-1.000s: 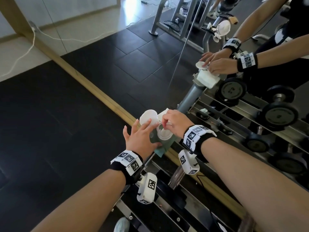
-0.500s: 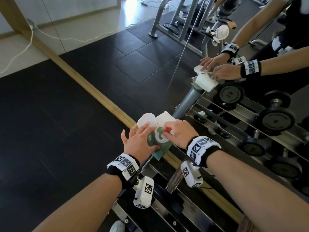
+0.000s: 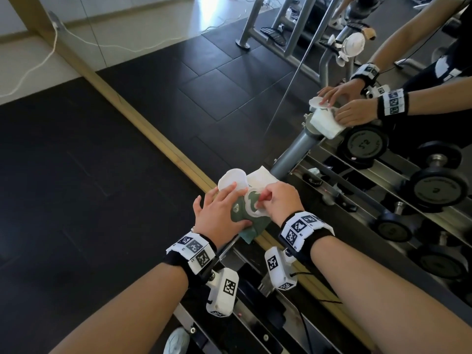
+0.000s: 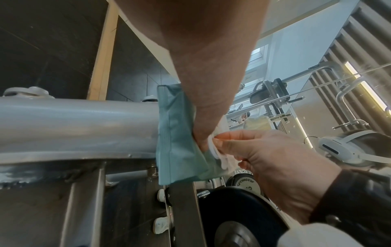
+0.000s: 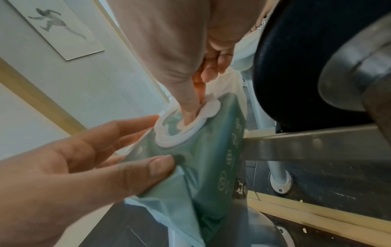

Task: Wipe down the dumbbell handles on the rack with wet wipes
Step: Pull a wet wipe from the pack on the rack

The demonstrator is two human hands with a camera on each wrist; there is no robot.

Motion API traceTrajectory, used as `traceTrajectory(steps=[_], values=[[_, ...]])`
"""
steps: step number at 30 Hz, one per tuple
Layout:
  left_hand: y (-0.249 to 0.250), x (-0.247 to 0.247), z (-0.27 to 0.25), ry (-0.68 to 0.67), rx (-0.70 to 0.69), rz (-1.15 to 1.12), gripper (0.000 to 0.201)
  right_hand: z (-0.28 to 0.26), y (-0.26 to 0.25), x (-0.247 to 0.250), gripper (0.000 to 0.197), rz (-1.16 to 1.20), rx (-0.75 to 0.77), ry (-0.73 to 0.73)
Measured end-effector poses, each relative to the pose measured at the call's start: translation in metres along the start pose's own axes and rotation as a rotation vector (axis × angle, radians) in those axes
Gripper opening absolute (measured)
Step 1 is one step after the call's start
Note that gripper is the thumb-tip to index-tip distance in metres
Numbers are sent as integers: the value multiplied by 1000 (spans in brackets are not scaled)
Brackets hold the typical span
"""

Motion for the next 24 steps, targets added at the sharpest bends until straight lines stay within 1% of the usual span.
traceTrajectory(steps=[2,5,8,9,11,14,19,21,24], values=[[-1,0,1,2,0,-23,79,1,-1,-1,4,-27,25,-4],[-2,-1,2,6,-8,-42,79,1,-3,-2,8,-164,80,-9],[0,-3,3,17,-10,-77,82,-1,-3,-4,5,-224,86,-40],[2,-4,3,19,-4,-95,84,-1,-3,-4,3,-205,79,-52],[8,-7,4,16,15,-120,88,-3,-1,-2,8,-149,73,-66],[17,-11,6,15,46,-133,92,-6,2,-1,11,-175,98,-80],[22,-14,10,11,64,-134,89,-8,5,6,10,-184,165,-143],[22,-15,11,18,66,-150,88,-9,3,10,9,-123,182,-132],[21,-15,11,32,61,-164,88,-10,2,16,9,13,148,-84]])
Point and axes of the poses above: each hand's wrist, its own z-axis towards the middle knuckle, its own x-axis out of the back of the hand, y = z × x, the point moved 1 cm from there along z, towards the middle knuckle, and after that the axes turned 12 degrees about z, right-handed, at the moved point
